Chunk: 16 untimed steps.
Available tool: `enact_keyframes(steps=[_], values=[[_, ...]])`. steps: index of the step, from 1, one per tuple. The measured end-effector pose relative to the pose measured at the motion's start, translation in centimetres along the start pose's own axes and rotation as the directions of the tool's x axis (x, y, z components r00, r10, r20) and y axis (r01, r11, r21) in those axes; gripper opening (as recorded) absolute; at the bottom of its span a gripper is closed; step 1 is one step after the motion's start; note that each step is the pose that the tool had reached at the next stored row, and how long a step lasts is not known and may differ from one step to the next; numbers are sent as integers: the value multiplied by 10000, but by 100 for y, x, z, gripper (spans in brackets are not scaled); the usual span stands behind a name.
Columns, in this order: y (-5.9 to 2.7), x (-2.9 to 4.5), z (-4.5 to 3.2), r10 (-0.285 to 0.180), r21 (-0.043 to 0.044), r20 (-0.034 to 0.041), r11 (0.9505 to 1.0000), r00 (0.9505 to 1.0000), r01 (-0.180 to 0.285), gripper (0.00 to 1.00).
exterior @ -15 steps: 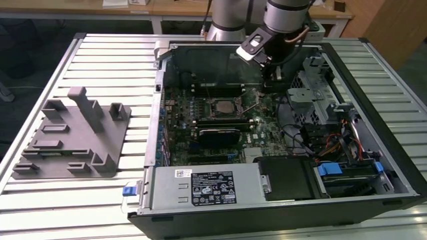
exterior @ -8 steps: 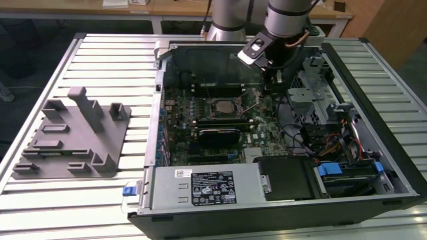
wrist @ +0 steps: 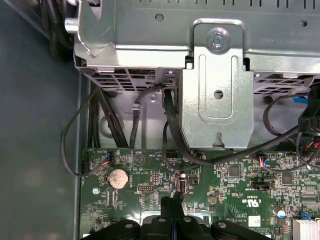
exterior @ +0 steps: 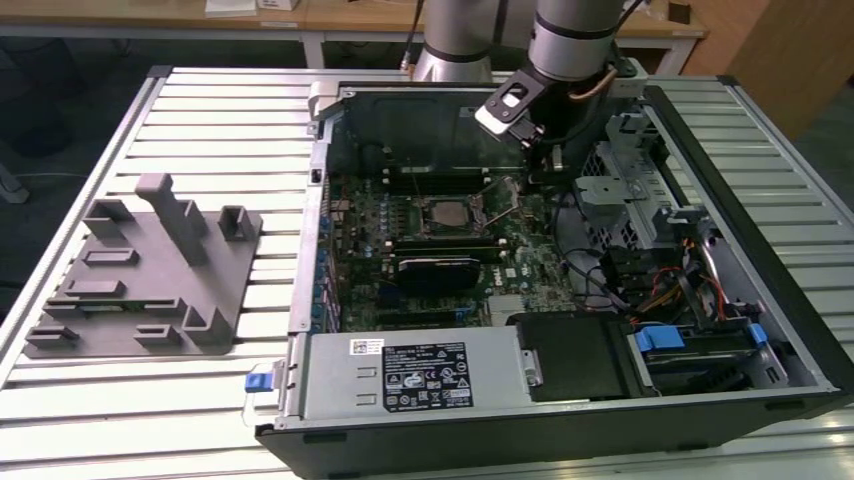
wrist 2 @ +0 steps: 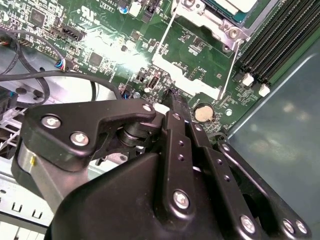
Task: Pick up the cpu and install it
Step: 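Close the cpu cover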
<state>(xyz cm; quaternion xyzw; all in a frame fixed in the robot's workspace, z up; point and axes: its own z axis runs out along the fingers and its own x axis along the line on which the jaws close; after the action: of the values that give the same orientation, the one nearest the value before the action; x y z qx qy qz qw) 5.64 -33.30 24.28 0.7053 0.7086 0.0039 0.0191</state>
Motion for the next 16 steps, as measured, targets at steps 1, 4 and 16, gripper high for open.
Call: enact_keyframes(steps=[1, 4, 16], values=[[1, 0, 0, 0, 0, 0, 10000, 10000, 0, 11], [2, 0, 1, 0, -1, -2, 10000, 10000, 0, 11], [-223, 1, -6, 17, -1, -157, 10000, 9999, -17, 11]])
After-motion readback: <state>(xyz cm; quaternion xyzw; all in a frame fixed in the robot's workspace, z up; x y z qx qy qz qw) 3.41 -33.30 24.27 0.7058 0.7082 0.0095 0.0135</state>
